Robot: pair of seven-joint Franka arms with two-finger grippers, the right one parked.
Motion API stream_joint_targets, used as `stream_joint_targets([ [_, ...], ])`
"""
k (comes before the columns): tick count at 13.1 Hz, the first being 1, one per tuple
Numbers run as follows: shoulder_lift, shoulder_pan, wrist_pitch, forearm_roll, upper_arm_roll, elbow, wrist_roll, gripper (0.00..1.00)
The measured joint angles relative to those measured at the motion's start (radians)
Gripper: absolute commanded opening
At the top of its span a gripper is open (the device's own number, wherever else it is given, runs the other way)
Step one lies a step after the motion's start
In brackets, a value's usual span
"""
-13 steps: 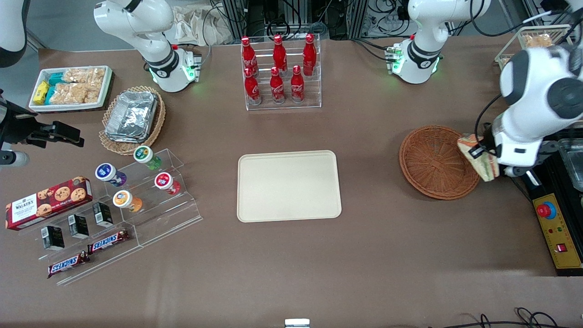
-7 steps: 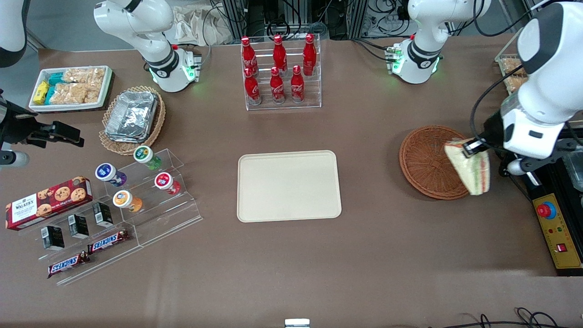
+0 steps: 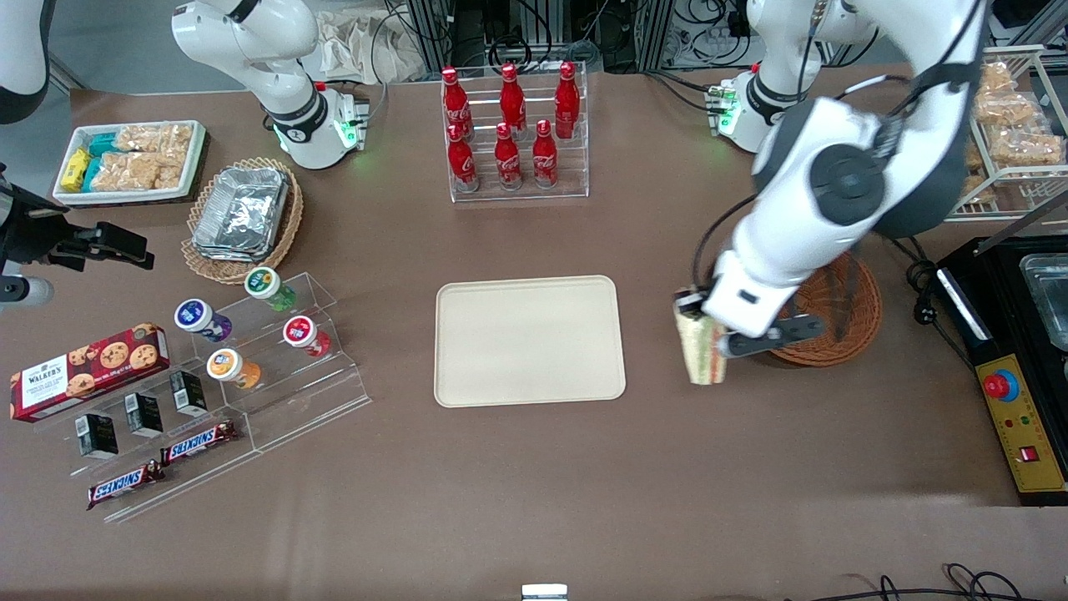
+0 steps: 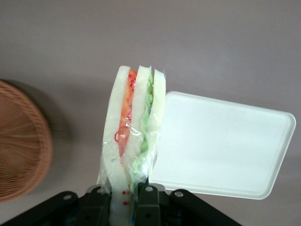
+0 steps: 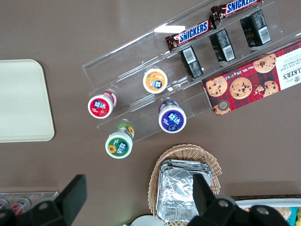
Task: Place sandwich from basket to tray
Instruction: 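Carry the sandwich over the beige tray with the left gripper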
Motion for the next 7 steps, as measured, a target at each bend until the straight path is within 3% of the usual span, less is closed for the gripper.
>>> stream_joint_targets([
  [3,0.092,-0.075,0.080,0.016,0.000,0.000,-0.008,0.00],
  [7,0.243,-0.154,0.201,0.111,0.000,-0.001,-0.049,0.00],
])
